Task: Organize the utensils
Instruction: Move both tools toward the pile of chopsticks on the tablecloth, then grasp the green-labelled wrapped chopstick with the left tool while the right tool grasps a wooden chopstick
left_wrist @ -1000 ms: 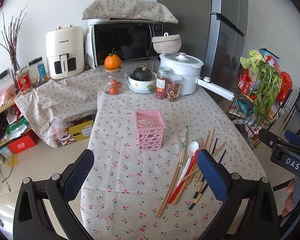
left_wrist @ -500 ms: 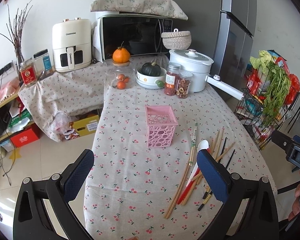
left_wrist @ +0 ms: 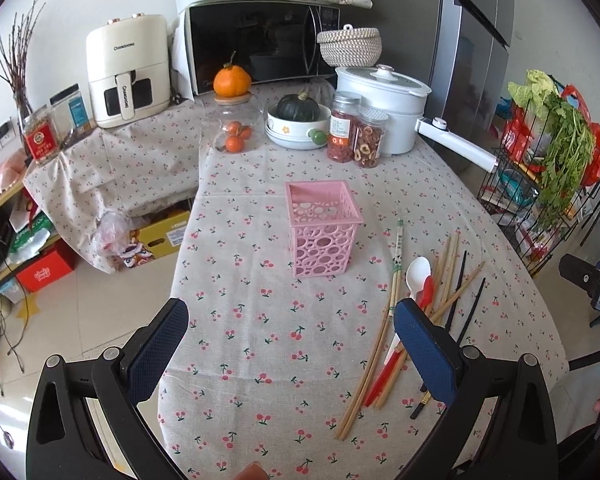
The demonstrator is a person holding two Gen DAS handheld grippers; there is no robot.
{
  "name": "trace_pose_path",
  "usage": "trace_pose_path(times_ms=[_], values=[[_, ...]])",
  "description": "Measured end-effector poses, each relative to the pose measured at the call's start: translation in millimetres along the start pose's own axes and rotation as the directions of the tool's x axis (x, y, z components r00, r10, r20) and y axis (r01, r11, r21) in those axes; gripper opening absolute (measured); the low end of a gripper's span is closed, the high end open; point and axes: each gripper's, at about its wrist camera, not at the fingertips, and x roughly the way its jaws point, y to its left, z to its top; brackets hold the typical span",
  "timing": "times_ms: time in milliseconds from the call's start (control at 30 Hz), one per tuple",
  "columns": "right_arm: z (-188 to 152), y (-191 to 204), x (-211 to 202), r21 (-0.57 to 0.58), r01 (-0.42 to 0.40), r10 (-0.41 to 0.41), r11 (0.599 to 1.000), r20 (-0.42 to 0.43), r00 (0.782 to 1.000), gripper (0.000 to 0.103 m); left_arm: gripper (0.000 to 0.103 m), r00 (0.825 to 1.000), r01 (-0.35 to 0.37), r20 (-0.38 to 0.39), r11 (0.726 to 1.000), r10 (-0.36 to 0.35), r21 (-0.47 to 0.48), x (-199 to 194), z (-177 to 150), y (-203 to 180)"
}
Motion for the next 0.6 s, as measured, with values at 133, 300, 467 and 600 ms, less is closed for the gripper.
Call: trace_pose_path(times_ms=[133, 300, 467, 600], values=[[10.5, -7.7, 5.3, 0.027, -0.032, 0.033, 0.999, -0.032, 0.999, 0.103, 0.103, 0.997, 0.060, -0.057, 0.998, -0.059, 0.013, 9.6, 6.1, -5.9], [29.1, -8.7, 18.5, 0.017, -0.060, 0.061, 0.998, -0.107, 0.992, 0.103, 0.103, 0.990, 0.125, -0.068, 0.991, -0.122, 0.045, 11.5, 15.5, -18.7], [39.9, -15.8, 52.0, 0.049, -0.135, 0.141, 0.990, -0.164, 0.976, 0.103, 0.093, 0.958, 0.246, -0.160, 0.968, -0.236, 0.046, 30.3, 23.1, -34.4], [26.9, -24.6, 87.6, 0.078, -0.156, 0.170, 0.985, -0.231, 0.958, 0.099, 0.084, 0.952, 0.248, -0.200, 0.967, -0.230, 0.067, 49.7, 29.9, -50.7]])
